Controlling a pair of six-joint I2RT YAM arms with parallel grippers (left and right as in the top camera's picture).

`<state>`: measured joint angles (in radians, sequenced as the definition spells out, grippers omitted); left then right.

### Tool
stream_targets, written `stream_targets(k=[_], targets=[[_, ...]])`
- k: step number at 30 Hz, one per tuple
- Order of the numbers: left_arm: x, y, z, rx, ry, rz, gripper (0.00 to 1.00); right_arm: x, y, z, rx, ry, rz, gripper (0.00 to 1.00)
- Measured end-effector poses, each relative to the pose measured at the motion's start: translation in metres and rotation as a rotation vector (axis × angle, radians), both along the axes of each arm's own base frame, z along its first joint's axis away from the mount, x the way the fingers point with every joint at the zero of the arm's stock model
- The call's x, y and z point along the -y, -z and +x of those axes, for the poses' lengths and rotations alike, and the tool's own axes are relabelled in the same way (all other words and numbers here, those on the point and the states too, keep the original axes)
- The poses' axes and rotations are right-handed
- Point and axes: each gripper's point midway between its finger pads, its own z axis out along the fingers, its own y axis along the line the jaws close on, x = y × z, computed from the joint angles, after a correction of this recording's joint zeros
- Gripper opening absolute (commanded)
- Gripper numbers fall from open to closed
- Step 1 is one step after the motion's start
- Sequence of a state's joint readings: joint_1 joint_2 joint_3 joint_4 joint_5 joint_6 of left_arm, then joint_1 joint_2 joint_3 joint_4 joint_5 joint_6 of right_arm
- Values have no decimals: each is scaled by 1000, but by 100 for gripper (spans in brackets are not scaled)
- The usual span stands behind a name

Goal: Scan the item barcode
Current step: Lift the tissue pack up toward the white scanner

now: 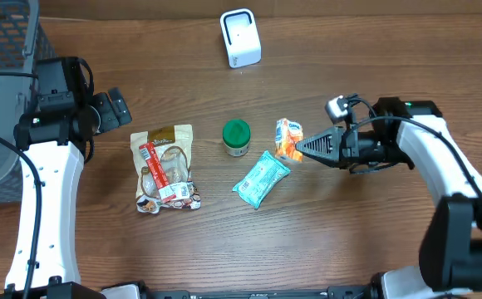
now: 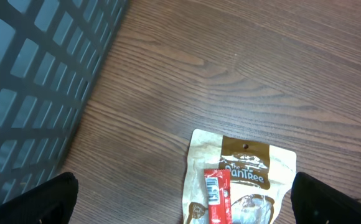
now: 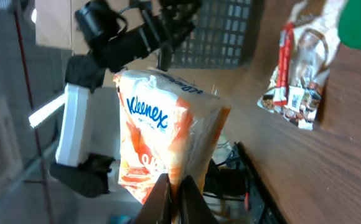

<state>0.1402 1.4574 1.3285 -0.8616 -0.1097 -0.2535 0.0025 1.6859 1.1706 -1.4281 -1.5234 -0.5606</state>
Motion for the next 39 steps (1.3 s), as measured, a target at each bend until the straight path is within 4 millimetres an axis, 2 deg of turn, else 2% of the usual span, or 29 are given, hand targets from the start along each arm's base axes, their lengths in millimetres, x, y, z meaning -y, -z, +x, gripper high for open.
stream_targets(k=[8, 12, 24, 28, 33, 39], targets=[[0, 0, 0, 0, 0, 0, 100, 0, -48, -30, 245, -1, 5, 4], [0, 0, 0, 0, 0, 0, 100, 0, -54, -34, 273, 0, 8, 4], [0, 0, 0, 0, 0, 0, 100, 0, -53, -30, 326, -1, 5, 4], [0, 0, 0, 0, 0, 0, 100, 1, -42, -27, 372, -14, -57, 4], [0, 0, 0, 0, 0, 0, 100, 6, -13, -25, 374, -43, -226, 4], [0, 0, 0, 0, 0, 0, 100, 19, 22, -1, 296, 4, -447, 4]])
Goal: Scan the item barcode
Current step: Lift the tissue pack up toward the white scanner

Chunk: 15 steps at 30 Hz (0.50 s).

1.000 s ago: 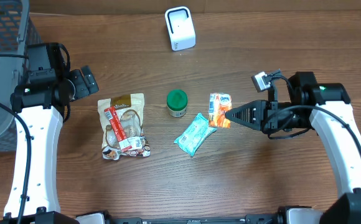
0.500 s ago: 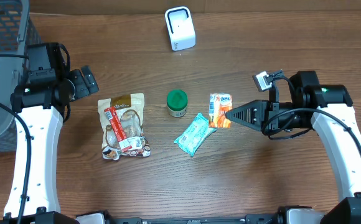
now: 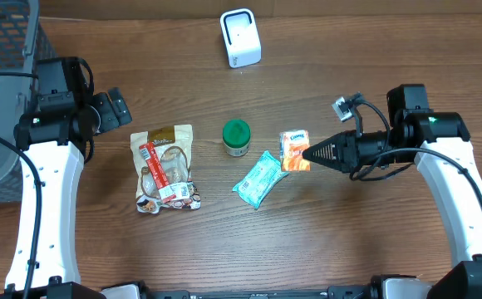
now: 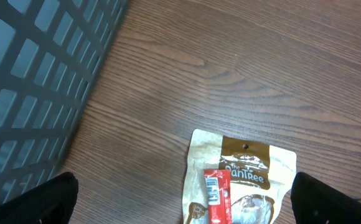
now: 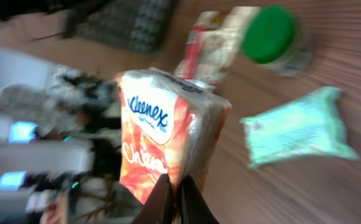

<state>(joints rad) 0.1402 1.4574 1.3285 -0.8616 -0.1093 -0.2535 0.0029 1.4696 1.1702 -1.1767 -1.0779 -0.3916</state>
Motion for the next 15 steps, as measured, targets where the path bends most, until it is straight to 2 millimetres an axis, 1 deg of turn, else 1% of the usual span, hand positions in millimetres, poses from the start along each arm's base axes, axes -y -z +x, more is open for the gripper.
stream_targets(k=[5, 8, 12, 15], targets=[[0, 0, 0, 0, 0, 0, 100, 16, 34, 26, -68, 150, -228, 4], [0, 0, 0, 0, 0, 0, 100, 17, 43, 41, -56, 222, -314, 4], [0, 0, 0, 0, 0, 0, 100, 12, 44, 46, -90, 285, -395, 3], [0, 0, 0, 0, 0, 0, 100, 12, 27, 52, -92, 329, -457, 4]])
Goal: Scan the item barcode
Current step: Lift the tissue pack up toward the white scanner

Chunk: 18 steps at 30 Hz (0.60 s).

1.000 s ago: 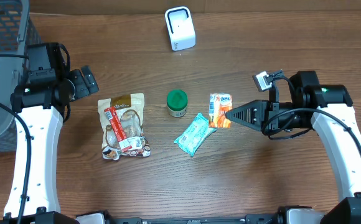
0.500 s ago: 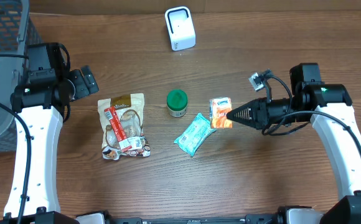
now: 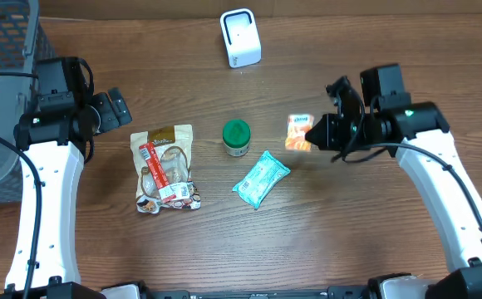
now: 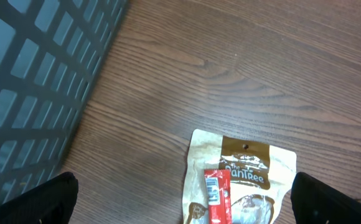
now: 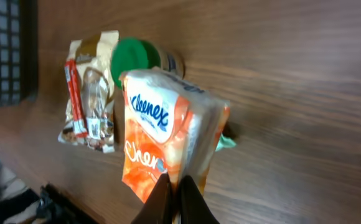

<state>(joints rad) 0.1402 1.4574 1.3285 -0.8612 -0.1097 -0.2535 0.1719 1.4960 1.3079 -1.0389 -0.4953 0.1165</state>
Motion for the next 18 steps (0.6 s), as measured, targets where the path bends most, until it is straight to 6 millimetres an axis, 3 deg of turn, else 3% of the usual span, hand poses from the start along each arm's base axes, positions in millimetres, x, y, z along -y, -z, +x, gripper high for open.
stream_targets(k=[6, 10, 13, 18], targets=[[0, 0, 0, 0, 0, 0, 100, 5, -82, 21, 86, 62, -71, 4], [0, 0, 0, 0, 0, 0, 100, 10, -121, 37, 127, 96, -109, 4], [0, 0, 0, 0, 0, 0, 100, 12, -137, 58, 168, 120, -139, 4], [0, 0, 0, 0, 0, 0, 100, 1, -139, 100, 255, 135, -221, 4]])
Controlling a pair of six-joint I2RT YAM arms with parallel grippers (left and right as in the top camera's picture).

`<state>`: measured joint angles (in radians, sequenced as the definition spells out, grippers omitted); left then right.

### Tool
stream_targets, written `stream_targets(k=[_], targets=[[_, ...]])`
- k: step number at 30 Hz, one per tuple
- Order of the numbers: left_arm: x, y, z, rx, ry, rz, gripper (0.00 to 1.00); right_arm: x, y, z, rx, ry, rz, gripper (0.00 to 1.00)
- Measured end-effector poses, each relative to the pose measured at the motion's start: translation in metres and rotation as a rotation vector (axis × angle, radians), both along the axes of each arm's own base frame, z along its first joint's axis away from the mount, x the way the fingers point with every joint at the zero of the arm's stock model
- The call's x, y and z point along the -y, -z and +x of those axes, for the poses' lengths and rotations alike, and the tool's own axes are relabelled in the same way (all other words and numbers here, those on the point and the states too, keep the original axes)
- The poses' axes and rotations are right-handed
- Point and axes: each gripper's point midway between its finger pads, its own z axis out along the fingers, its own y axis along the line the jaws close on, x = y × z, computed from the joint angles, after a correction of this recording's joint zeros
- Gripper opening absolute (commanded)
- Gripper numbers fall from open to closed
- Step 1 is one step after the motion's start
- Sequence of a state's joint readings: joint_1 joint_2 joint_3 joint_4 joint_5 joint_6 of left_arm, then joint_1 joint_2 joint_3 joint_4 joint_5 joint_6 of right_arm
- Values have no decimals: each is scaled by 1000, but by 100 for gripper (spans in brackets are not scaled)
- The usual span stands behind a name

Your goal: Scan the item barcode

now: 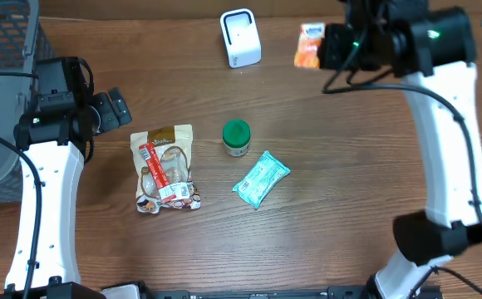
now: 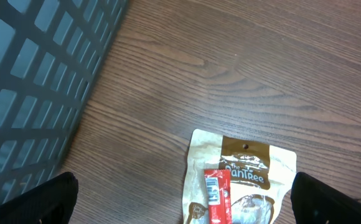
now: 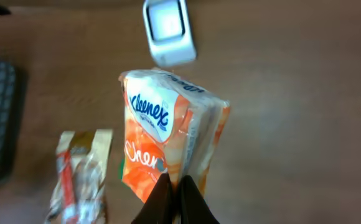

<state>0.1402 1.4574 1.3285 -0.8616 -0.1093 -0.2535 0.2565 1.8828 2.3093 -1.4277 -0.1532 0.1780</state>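
An orange and white Kleenex tissue pack (image 1: 307,44) hangs high at the back of the table, right of the white scanner (image 1: 240,37). My right gripper (image 3: 174,186) is shut on its lower edge. In the right wrist view the pack (image 3: 168,134) fills the centre with the scanner (image 3: 168,31) beyond it. My left gripper (image 2: 183,193) stands open at the table's left, above the top of a tan snack bag (image 2: 239,177), with nothing between its fingers.
A tan snack bag with a red strip (image 1: 164,169), a green-lidded jar (image 1: 236,137) and a teal packet (image 1: 261,178) lie mid-table. A dark mesh basket (image 1: 4,50) fills the far left corner.
My right gripper has risen and moved toward the back of the table with the tissue pack, from right of the jar to beside the scanner. The left arm has not moved.
My right gripper was shut on the tissue pack low beside the teal packet, then slightly to the right of it, then lifted right of the green-lidded jar. Now it holds the pack near the scanner at the back. The left gripper stayed open and still.
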Motion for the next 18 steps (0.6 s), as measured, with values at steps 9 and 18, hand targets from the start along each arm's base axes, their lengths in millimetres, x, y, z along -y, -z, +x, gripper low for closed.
stream_targets(k=[9, 18], targets=[[0, 0, 0, 0, 0, 0, 100, -49, 19, 74, 270, -79, -292, 4], [0, 0, 0, 0, 0, 1, 100, -84, 100, 123, 327, -269, -663, 4]])
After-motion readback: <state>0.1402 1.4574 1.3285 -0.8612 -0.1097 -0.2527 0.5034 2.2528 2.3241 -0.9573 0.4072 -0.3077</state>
